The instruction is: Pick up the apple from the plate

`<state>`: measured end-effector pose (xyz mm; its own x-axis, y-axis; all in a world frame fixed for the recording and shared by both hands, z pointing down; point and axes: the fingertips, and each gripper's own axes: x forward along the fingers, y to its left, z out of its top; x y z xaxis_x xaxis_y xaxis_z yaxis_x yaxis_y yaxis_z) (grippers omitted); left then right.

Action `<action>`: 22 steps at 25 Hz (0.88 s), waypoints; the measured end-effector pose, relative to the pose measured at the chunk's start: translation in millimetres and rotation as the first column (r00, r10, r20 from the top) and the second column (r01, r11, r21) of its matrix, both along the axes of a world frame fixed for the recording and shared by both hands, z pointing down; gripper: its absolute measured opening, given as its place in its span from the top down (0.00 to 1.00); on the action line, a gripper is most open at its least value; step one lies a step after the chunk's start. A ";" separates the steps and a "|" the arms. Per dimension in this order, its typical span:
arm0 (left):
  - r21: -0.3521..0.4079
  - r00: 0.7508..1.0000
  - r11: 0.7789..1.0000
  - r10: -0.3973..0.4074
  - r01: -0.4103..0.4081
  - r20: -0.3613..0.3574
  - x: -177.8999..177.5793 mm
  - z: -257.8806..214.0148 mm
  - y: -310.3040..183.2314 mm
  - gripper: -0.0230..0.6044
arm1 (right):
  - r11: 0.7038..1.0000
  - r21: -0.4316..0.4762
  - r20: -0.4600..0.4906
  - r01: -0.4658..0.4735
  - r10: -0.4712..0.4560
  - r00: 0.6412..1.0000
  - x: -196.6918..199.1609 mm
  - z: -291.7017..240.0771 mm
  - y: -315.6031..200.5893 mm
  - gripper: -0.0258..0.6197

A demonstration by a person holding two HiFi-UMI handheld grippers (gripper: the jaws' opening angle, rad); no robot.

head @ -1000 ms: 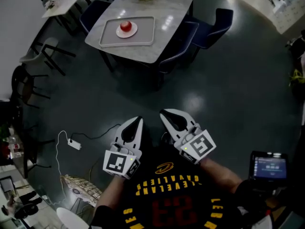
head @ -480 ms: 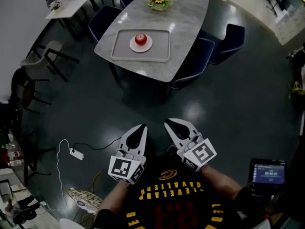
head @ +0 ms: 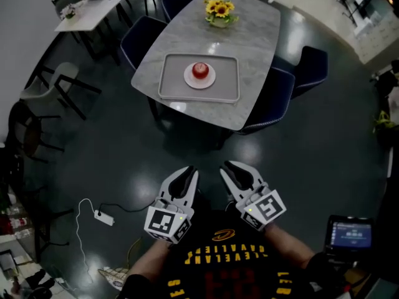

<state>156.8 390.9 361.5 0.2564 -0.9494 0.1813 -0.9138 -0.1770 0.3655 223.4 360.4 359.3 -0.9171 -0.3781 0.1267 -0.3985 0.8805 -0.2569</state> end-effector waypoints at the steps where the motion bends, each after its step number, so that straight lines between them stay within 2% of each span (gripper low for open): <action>1: 0.003 1.000 1.000 0.007 -0.007 -0.005 -7.4 0.0 -2.1 0.90 | 1.000 0.001 -0.010 -0.005 0.005 1.000 -6.3 0.7 -2.6 0.87; 7: 0.005 0.998 0.998 0.062 -0.061 -0.034 -35.3 1.6 -13.1 0.90 | 0.999 0.013 -0.026 -0.049 0.049 0.998 -28.4 -1.1 -23.2 0.87; 13: -0.003 0.999 1.000 0.025 -0.025 -0.049 -57.5 8.0 -21.2 0.90 | 0.999 0.008 -0.111 -0.052 0.053 0.992 -46.6 6.8 -42.4 0.87; 22: -0.018 0.999 0.998 -0.053 0.053 0.008 -110.1 4.2 -63.9 0.90 | 1.000 -0.020 -0.034 0.016 -0.017 0.999 -99.7 12.5 -99.0 0.87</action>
